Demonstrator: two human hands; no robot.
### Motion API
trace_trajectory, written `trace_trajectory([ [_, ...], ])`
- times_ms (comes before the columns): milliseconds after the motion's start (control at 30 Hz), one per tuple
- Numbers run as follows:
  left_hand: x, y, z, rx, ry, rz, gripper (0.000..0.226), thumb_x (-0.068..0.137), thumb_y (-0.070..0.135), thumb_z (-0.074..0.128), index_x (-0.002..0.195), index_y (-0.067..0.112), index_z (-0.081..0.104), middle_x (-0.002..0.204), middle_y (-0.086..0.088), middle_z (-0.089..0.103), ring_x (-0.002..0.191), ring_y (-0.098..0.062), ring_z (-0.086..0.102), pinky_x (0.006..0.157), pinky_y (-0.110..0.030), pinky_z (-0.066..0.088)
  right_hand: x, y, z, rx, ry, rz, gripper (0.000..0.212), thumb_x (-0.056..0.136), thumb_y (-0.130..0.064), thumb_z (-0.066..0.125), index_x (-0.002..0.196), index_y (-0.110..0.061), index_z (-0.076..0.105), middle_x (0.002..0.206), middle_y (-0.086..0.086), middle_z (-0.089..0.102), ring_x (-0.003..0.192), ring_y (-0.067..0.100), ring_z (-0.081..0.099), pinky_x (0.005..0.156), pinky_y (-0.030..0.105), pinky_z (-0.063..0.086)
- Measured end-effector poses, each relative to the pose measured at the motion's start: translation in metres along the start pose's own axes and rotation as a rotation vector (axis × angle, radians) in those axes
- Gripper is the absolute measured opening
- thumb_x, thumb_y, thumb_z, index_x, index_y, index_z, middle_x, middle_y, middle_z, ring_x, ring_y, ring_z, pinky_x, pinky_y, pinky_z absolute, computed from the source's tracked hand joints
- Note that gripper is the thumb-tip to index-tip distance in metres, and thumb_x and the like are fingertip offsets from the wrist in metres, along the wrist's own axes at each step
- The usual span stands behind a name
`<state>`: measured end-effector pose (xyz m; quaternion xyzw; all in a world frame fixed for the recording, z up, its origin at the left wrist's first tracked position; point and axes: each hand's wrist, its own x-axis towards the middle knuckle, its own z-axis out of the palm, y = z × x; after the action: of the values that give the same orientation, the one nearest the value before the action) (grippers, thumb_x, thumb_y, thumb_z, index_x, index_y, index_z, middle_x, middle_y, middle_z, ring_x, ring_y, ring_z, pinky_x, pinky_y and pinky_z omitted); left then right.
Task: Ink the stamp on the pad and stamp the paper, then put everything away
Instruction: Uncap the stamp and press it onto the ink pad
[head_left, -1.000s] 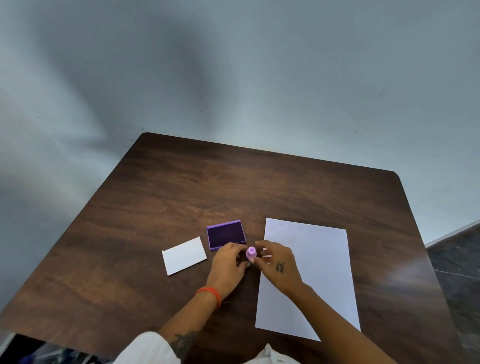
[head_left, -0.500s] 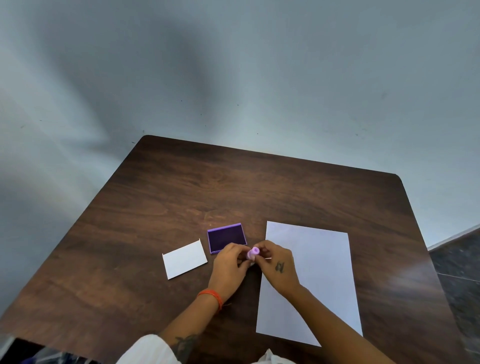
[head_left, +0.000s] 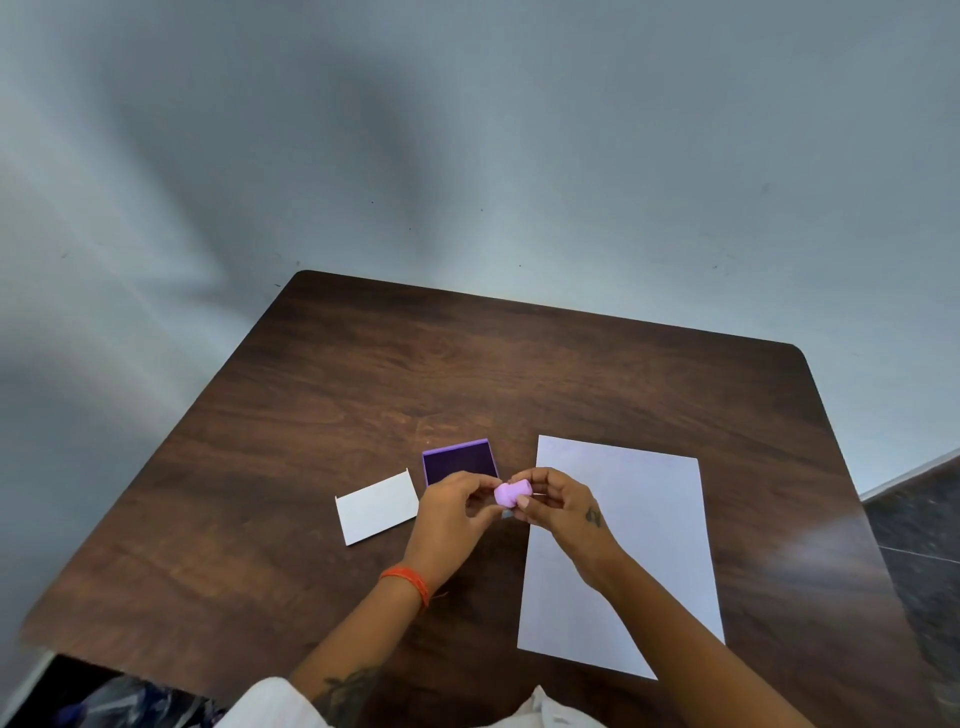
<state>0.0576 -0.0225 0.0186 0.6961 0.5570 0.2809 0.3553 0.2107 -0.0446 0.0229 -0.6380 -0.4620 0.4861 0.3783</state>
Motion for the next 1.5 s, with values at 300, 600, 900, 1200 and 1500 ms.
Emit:
trace_trajectory([
  [300,-0.004,0.006,-0.001,0.047,0.021,0.033,0.028,0.076,0.022,0.071,0.103,0.018,0.066,0.102,-0.004,0.071,0.084,-0.002,0.055,0.078,-0.004,0.036,-0.001,-0.004,0.004,0.036,0.061,0.019,0.022,0.075,-0.033,0.073,0.087,-0.017,0.064,0.087,0.004,0.071,0.074,0.017,0.069,0.066,0.017,0.056],
  [600,-0.004,0.005,-0.002,0.066,0.031,0.026,0.027,0.076,0.023,0.072,0.102,0.019,0.067,0.102,-0.003,0.071,0.081,-0.001,0.053,0.077,-0.003,0.034,-0.001,0.0,0.006,0.022,0.079,0.055,0.027,0.078,-0.036,0.069,0.095,-0.017,0.063,0.097,0.007,0.07,0.081,0.019,0.069,0.074,0.025,0.058],
  [900,-0.003,0.003,-0.001,0.078,0.017,0.044,0.029,0.077,0.022,0.071,0.104,0.017,0.066,0.104,-0.005,0.07,0.089,-0.007,0.058,0.086,-0.017,0.042,0.0,0.0,0.004,0.019,0.046,0.073,0.024,0.079,-0.036,0.068,0.096,-0.019,0.062,0.098,0.005,0.07,0.081,0.018,0.069,0.072,0.022,0.057],
  [1200,0.001,-0.001,0.005,0.039,0.017,-0.001,0.025,0.076,0.025,0.072,0.1,0.02,0.067,0.1,-0.001,0.071,0.08,-0.002,0.056,0.079,-0.006,0.037,0.003,0.004,-0.004,0.003,0.082,0.009,0.019,0.081,-0.028,0.067,0.095,-0.015,0.066,0.092,0.004,0.069,0.082,0.016,0.066,0.07,0.014,0.053],
  [1500,0.0,-0.014,0.023,-0.002,-0.055,-0.155,0.027,0.076,0.019,0.071,0.103,0.021,0.065,0.107,-0.003,0.065,0.089,-0.01,0.058,0.087,-0.022,0.047,0.002,0.013,-0.014,0.025,0.135,0.071,0.009,0.081,-0.027,0.068,0.088,-0.023,0.064,0.089,0.001,0.068,0.079,0.015,0.067,0.067,0.014,0.052],
])
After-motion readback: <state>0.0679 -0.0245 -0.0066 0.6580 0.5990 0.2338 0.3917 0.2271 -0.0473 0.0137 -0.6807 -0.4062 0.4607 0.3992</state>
